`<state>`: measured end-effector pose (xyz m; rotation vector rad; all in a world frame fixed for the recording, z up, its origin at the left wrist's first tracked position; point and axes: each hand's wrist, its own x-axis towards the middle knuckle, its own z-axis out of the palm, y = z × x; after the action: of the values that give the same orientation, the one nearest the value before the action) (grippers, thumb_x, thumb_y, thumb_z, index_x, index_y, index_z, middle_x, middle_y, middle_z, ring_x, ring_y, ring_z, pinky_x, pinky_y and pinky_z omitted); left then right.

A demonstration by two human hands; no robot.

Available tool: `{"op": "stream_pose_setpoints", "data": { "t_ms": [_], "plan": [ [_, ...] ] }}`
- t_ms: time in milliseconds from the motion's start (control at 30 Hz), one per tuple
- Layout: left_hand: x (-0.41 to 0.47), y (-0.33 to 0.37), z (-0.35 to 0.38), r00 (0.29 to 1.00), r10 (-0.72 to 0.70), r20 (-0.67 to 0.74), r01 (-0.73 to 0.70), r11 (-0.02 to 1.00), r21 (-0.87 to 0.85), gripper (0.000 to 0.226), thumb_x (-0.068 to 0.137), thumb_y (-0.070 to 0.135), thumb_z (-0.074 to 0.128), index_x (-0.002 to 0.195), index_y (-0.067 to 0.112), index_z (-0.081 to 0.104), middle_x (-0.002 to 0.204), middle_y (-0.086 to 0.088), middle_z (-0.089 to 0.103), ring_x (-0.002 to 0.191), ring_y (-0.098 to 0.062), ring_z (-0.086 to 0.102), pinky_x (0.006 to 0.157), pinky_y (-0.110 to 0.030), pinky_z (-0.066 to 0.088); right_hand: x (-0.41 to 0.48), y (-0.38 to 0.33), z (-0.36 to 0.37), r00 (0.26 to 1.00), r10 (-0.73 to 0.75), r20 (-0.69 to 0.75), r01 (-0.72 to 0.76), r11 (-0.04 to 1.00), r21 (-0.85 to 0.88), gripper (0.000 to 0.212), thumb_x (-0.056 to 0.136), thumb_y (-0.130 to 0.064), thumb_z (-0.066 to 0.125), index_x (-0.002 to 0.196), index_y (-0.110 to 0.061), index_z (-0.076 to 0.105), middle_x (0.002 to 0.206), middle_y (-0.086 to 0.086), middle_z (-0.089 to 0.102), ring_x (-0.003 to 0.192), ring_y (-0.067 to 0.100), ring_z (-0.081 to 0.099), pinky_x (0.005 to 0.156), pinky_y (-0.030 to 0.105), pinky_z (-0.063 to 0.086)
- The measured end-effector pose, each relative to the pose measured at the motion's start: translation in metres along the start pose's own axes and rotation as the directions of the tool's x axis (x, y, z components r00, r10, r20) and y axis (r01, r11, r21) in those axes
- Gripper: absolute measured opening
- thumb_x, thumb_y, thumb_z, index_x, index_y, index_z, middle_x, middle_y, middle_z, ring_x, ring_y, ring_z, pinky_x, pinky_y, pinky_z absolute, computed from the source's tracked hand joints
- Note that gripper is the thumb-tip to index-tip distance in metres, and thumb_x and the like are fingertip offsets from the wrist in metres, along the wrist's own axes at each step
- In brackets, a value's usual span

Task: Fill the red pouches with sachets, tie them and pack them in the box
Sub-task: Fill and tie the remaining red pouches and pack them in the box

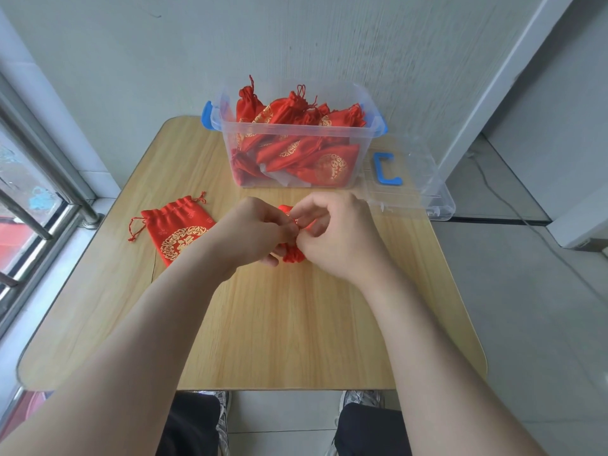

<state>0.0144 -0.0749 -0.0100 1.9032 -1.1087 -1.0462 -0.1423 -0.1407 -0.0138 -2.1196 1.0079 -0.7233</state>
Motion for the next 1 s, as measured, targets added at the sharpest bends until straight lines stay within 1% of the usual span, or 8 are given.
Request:
{"op": "stream_pose_setpoints", "data": {
  "t_ms": [133, 233, 300, 400, 667, 800, 900, 1000],
  "plan": [
    [0.001, -0.001, -0.003, 1.0, -0.024, -0.012, 0.024, 1.0, -0.001, 0.018, 0.099, 0.016, 0.069, 0.088, 0.007, 0.081, 0.08, -0.003, 0.079, 0.069, -0.008, 0.071, 0.06, -0.024, 0.06, -0.003, 0.0, 0.0, 0.993, -0.114, 0.043, 0.118, 0.986, -0.114, 0.023, 0.088, -0.009, 0.074, 0.099, -0.026, 0.084, 0.076, -0.028, 0.067, 0.073, 0.0, 0.07, 0.07, 0.013, 0.054],
    [-0.001, -0.002, -0.006, 0.998, -0.061, 0.001, 0.061, 0.998, -0.014, 0.016, 0.098, 0.019, 0.072, 0.087, 0.014, 0.083, 0.084, 0.0, 0.081, 0.077, -0.01, 0.074, 0.061, -0.024, 0.06, -0.002, 0.0, -0.004, 0.988, -0.106, 0.115, 0.118, 0.988, -0.102, 0.025, 0.09, -0.003, 0.077, 0.102, -0.023, 0.085, 0.076, -0.023, 0.074, 0.077, -0.005, 0.073, 0.076, 0.009, 0.054],
    [-0.002, -0.002, -0.007, 0.996, -0.087, 0.006, 0.087, 0.996, -0.031, 0.014, 0.097, 0.021, 0.074, 0.088, 0.018, 0.084, 0.084, 0.003, 0.081, 0.078, -0.01, 0.075, 0.061, -0.024, 0.058, 0.0, 0.0, -0.003, 0.987, -0.106, 0.123, 0.121, 0.986, -0.119, 0.025, 0.089, -0.004, 0.08, 0.103, -0.024, 0.085, 0.078, -0.02, 0.076, 0.08, -0.004, 0.074, 0.079, 0.017, 0.059],
    [-0.002, -0.001, -0.008, 0.99, -0.138, 0.005, 0.138, 0.987, -0.078, 0.011, 0.096, 0.023, 0.076, 0.089, 0.021, 0.083, 0.081, 0.005, 0.08, 0.076, -0.01, 0.073, 0.059, -0.025, 0.055, 0.003, 0.001, 0.001, 0.989, -0.105, 0.109, 0.123, 0.977, -0.176, 0.021, 0.086, -0.009, 0.084, 0.099, -0.025, 0.085, 0.083, -0.01, 0.079, 0.081, 0.009, 0.075, 0.077, 0.036, 0.063],
    [-0.004, -0.001, -0.008, 0.982, -0.175, 0.067, 0.181, 0.978, -0.104, 0.01, 0.097, 0.015, 0.075, 0.097, 0.01, 0.083, 0.093, -0.009, 0.079, 0.078, -0.015, 0.066, 0.061, -0.026, 0.052, 0.001, -0.004, 0.005, 0.982, -0.128, 0.138, 0.168, 0.931, -0.325, 0.017, 0.091, -0.011, 0.079, 0.094, -0.027, 0.084, 0.083, -0.005, 0.07, 0.08, 0.02, 0.067, 0.069, 0.039, 0.058],
    [-0.002, -0.002, -0.006, 0.986, -0.16, 0.036, 0.162, 0.986, -0.049, 0.006, 0.087, 0.011, 0.083, 0.093, 0.009, 0.083, 0.079, -0.007, 0.07, 0.071, -0.016, 0.059, 0.056, -0.024, 0.05, -0.001, -0.007, 0.008, 0.982, -0.113, 0.149, 0.163, 0.91, -0.381, 0.016, 0.092, -0.009, 0.076, 0.093, -0.023, 0.084, 0.085, 0.0, 0.066, 0.081, 0.024, 0.065, 0.061, 0.032, 0.049],
    [-0.002, 0.001, -0.002, 0.985, -0.172, -0.032, 0.168, 0.98, -0.111, 0.012, 0.084, 0.009, 0.085, 0.094, 0.003, 0.082, 0.071, -0.005, 0.067, 0.058, -0.013, 0.058, 0.052, -0.018, 0.05, 0.0, -0.009, 0.011, 0.984, -0.119, 0.135, 0.163, 0.904, -0.395, 0.015, 0.09, -0.008, 0.077, 0.096, -0.02, 0.084, 0.088, 0.001, 0.063, 0.082, 0.025, 0.064, 0.065, 0.034, 0.051],
    [-0.002, 0.005, 0.001, 0.974, -0.175, -0.142, 0.15, 0.974, -0.17, 0.014, 0.082, 0.011, 0.087, 0.094, 0.007, 0.08, 0.08, -0.006, 0.074, 0.064, -0.013, 0.067, 0.058, -0.021, 0.061, 0.0, -0.01, 0.012, 0.989, -0.116, 0.093, 0.144, 0.909, -0.392, 0.017, 0.093, -0.008, 0.072, 0.095, -0.019, 0.084, 0.086, 0.003, 0.062, 0.078, 0.025, 0.061, 0.063, 0.033, 0.05]
  ]
}}
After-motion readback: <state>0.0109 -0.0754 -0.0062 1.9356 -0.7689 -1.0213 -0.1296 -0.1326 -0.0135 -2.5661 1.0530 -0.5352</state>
